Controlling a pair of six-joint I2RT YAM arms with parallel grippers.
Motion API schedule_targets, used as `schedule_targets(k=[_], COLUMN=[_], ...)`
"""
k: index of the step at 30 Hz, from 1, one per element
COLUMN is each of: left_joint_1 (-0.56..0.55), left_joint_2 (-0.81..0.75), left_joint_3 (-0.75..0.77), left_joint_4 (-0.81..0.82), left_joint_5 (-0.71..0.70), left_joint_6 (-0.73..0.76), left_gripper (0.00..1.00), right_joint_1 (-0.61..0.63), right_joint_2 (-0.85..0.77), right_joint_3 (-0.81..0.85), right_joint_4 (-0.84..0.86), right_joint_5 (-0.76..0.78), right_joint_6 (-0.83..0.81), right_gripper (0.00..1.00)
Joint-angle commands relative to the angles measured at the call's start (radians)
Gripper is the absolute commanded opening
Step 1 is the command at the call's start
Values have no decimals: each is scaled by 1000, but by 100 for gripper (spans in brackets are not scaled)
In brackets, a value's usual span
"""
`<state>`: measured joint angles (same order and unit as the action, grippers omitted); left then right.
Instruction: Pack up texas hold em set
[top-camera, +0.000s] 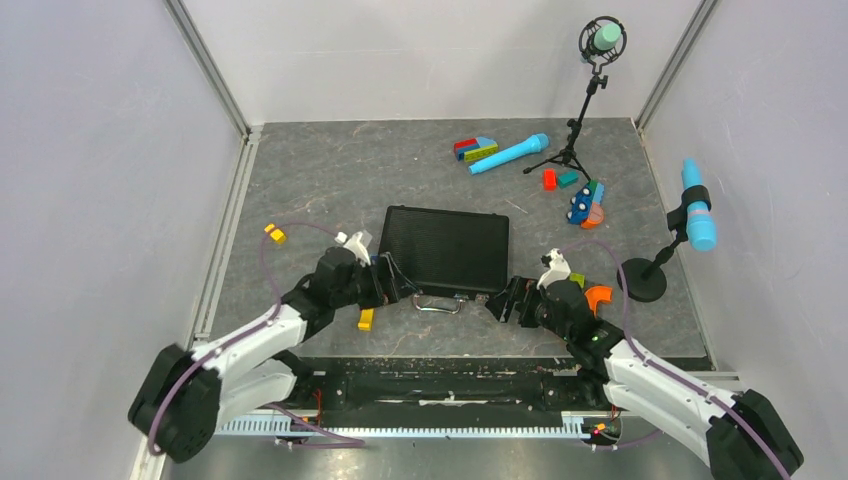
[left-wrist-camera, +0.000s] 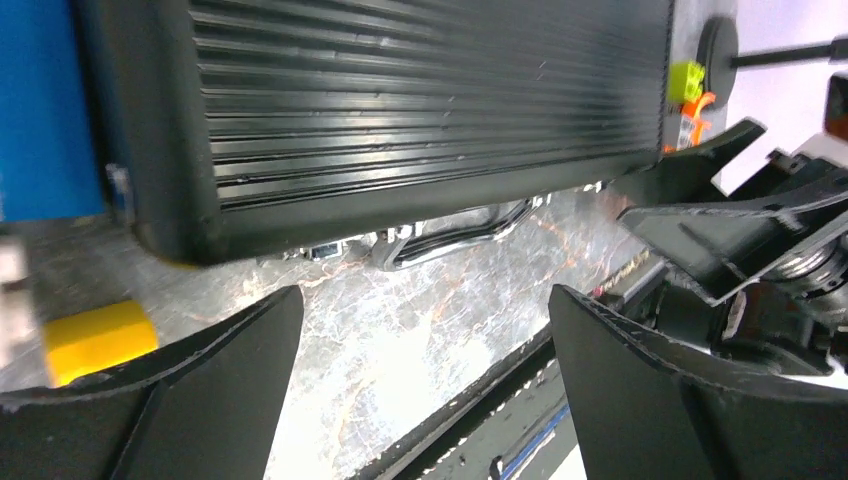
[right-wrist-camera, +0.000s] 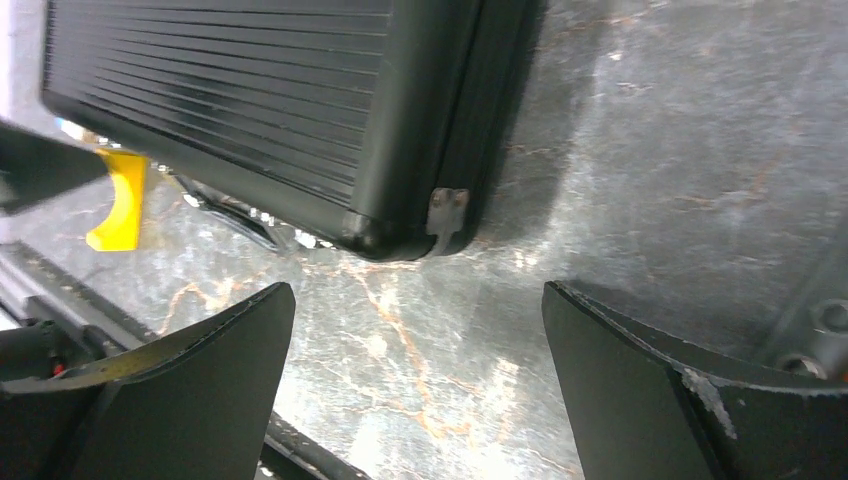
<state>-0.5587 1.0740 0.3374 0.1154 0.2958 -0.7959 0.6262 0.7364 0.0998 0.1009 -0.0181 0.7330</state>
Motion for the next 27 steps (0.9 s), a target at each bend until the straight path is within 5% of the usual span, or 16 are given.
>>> schedule_targets(k=[1,5,10,18,27], left_joint_1=[-1,-1,-1,-1,-2], left_joint_2=[-212,-349,-451,-503,-505], left_joint_3=[144,273,332,362,371], left_joint_4=[-399,-680,-845,-887,-894], left_joint_5=[-198,-402,-550,-619,-621], left_joint_6=[86,93,63,61,73], left_gripper=[100,100,100,100,100], right_joint_1=[-1,-1,-1,-2,-1], right_joint_2=[-24,-75,-163,-337,-427], right_joint_3=[86,166,179,81,14], right_joint_4=[-179,-259,-227,-28,45], right_joint_5=[117,285,434,482,500], right_joint_6=[-79,-144,-319,-647,-773], right_gripper=[98,98,98,98,98])
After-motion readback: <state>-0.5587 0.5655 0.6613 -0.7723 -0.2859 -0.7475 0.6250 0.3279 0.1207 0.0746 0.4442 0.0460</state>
